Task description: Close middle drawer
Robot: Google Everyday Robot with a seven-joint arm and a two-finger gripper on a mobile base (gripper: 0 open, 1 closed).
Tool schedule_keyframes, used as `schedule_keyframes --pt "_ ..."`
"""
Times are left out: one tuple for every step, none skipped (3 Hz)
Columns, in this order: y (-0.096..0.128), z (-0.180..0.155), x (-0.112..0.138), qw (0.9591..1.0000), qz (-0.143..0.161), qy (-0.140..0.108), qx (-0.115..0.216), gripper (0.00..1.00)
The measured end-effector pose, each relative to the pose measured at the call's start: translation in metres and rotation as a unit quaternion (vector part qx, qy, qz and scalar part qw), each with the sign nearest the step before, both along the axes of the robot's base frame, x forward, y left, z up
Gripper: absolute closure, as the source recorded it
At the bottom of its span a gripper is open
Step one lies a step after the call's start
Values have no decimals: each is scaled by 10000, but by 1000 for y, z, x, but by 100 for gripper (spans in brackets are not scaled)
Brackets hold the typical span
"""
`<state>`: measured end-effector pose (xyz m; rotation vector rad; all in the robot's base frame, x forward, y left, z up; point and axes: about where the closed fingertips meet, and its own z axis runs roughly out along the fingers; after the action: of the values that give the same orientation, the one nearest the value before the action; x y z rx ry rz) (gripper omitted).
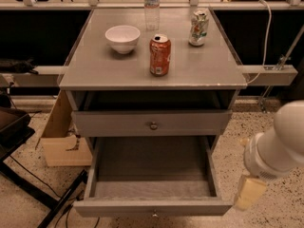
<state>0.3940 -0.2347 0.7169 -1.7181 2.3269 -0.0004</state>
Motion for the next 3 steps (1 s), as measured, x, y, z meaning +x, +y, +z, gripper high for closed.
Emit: schedule_keyframes --pt "-1 -104 -17 9991 13 413 73 19" --pt "7 -183 -38 9967 -110 729 331 42" --pt "11 -204 -41 9958 -135 796 439 65"
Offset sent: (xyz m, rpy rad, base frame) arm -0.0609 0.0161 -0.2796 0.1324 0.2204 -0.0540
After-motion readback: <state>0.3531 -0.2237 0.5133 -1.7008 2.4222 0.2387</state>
